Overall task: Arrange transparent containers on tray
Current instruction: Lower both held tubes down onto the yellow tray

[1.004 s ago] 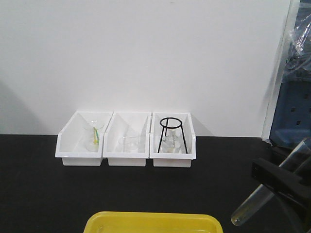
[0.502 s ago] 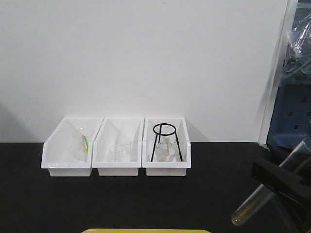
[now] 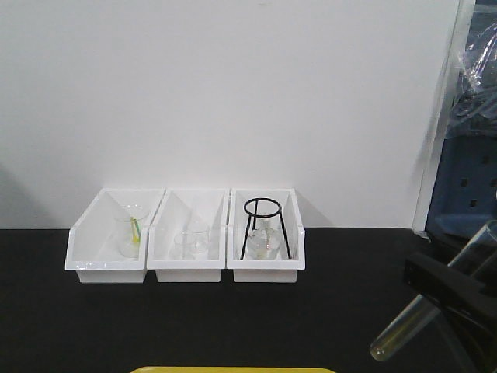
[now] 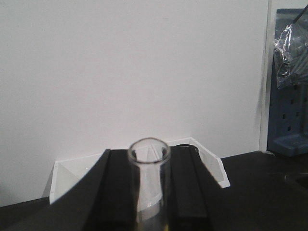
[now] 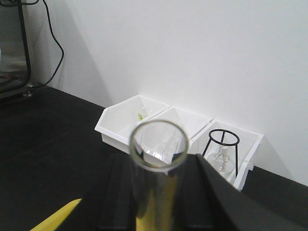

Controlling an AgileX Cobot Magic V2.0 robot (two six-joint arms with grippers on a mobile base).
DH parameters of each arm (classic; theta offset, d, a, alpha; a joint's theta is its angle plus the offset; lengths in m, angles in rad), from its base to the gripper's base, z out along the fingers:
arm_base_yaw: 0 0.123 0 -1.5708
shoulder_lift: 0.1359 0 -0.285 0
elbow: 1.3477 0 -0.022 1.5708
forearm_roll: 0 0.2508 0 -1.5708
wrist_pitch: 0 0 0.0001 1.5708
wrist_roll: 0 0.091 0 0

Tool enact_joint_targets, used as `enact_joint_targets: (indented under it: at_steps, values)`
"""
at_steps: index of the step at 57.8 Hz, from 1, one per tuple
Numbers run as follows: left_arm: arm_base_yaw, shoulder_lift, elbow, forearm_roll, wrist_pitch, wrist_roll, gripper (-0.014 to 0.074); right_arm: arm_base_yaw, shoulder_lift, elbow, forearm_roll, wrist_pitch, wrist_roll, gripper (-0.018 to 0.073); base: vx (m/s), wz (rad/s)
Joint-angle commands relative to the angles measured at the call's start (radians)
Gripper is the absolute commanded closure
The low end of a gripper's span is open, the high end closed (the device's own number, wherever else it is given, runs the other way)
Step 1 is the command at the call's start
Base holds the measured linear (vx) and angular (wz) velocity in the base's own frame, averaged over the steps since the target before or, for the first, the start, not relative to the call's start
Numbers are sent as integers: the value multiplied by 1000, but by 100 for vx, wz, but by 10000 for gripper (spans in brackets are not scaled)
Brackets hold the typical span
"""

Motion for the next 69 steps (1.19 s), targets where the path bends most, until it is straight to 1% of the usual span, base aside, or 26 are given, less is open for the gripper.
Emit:
enact_joint_targets:
  at_steps: [1,27,33,39,43,52,58,61,66,69]
  values:
    - [-6,5,-37,-1,-83,-4,511,-6,-1,-30,-13,-86,-9,463,0,0]
    - [-6,5,-37,-1,-94,-9,511,-6,-1,-30,-13,-85,-9,463,0,0]
    - [-6,22,-38,0,-72,-5,505,-6,17,-30,-13,-78,31,463,0,0]
    - [-6,76,-39,-6,-54,-12,486,-6,69,-35,-13,-52,130,463,0,0]
    - [-6,124,-39,-44,-54,-12,469,-6,119,-52,-13,-3,192,463,0,0]
    - [-10,243,-39,-192,-52,-10,447,-6,256,-101,-13,68,273,463,0,0]
    - [-47,336,-39,-238,-53,0,447,-6,361,-146,-9,112,317,463,0,0]
    - [-73,377,-39,-238,-58,2,447,-6,415,-170,-9,134,350,463,0,0]
    - [-135,463,-39,-237,-90,3,447,-6,503,-209,-9,168,392,463,0,0]
    - [-165,508,-39,-237,-113,3,447,-6,551,-232,-9,186,394,463,0,0]
